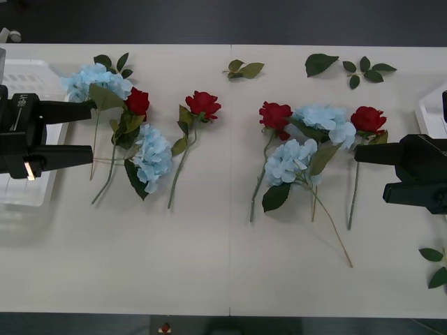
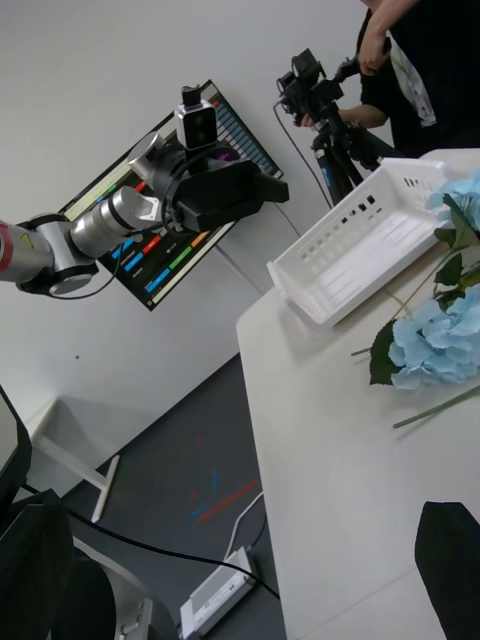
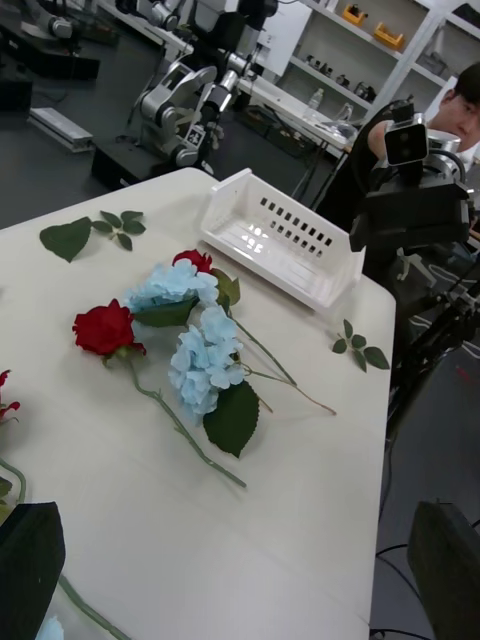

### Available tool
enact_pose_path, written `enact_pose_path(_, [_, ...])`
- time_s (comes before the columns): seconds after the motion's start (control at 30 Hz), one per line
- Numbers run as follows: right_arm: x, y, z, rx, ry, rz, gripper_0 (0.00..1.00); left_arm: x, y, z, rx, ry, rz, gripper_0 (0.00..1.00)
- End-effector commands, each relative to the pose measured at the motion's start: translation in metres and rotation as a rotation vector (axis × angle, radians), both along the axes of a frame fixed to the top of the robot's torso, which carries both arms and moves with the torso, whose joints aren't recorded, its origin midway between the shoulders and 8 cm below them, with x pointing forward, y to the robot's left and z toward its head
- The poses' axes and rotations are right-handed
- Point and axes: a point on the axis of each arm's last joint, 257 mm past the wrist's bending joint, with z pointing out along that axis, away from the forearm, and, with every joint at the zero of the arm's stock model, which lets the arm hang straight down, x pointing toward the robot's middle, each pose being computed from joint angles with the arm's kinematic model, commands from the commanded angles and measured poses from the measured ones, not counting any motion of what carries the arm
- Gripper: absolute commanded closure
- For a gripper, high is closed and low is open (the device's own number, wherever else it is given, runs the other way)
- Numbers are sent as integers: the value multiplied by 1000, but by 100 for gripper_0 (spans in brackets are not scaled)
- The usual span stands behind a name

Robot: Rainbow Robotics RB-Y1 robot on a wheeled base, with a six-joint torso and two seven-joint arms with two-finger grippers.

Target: Put the red flowers into the right box and the blue flowers into the left box

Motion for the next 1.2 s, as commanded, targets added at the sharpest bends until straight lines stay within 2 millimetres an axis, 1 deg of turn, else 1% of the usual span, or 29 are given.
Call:
enact_pose_path(0.03, [2, 1, 9, 22, -6, -1, 0, -4, 3, -29, -22, 36, 16, 0])
enact_pose_path(0.17, [2, 1, 9, 22, -6, -1, 0, 1, 7, -30, -19, 31, 24, 0])
enact_pose_path(0.23, [2, 1, 9, 22, -6, -1, 0, 4, 7, -23, -14, 19, 23, 0])
enact_pose_path(0.27, [3, -6, 0, -9, 8, -16, 0, 7, 8, -18, -13, 22, 26, 0])
enact_pose_path(0.37, [6, -13, -2, -55, 3, -29, 0, 14, 12, -4, -8, 48, 43, 0])
enact_pose_path(0.43, [10, -19, -1, -85, -1, -44, 0, 21, 18, 10, 2, 69, 63, 0])
enact_pose_path(0.5, [13, -22, 2, -87, 0, -59, 0, 27, 24, 18, 15, 100, 82, 0])
enact_pose_path(0.57, [21, -26, 5, -99, -5, -90, 0, 34, 33, 20, 42, 132, 106, 0])
enact_pose_path(0.63, [30, -30, 3, -112, -8, -127, 0, 42, 44, 21, 78, 173, 136, 0])
enact_pose_path(0.67, [38, -33, 1, -131, -17, -157, 0, 45, 50, 20, 101, 211, 157, 0])
enact_pose_path(0.73, [54, -38, -6, -180, -47, -219, 0, 54, 66, 11, 152, 307, 224, 0])
enact_pose_path(0.77, [59, -40, -9, -195, -57, -237, 0, 56, 70, 8, 169, 330, 243, 0])
enact_pose_path(0.83, [73, -47, -18, -254, -83, -296, 0, 64, 89, -8, 231, 409, 331, 0])
enact_pose_path(0.87, [79, -51, -23, -270, -25, -336, 0, 68, 101, -18, 273, 441, 384, 0])
enact_pose_path(0.9, [83, -53, -27, -281, 5, -359, 0, 70, 107, -23, 296, 453, 410, 0])
enact_pose_path(0.93, [90, -59, -33, -300, 72, -409, 0, 76, 122, -33, 334, 477, 474, 0])
enact_pose_path(0.97, [94, -62, -37, -314, 103, -436, 0, 80, 131, -38, 354, 487, 510, 0])
enact_pose_path(1.03, [103, -73, -48, -346, 217, -512, 0, 92, 151, -50, 394, 489, 597, 0])
enact_pose_path(1.1, [111, -84, -57, -376, 321, -585, 0, 101, 164, -60, 425, 476, 662, 0])
enact_pose_path(1.2, [125, -103, -71, -416, 470, -718, 0, 118, 178, -72, 443, 442, 744, 0])
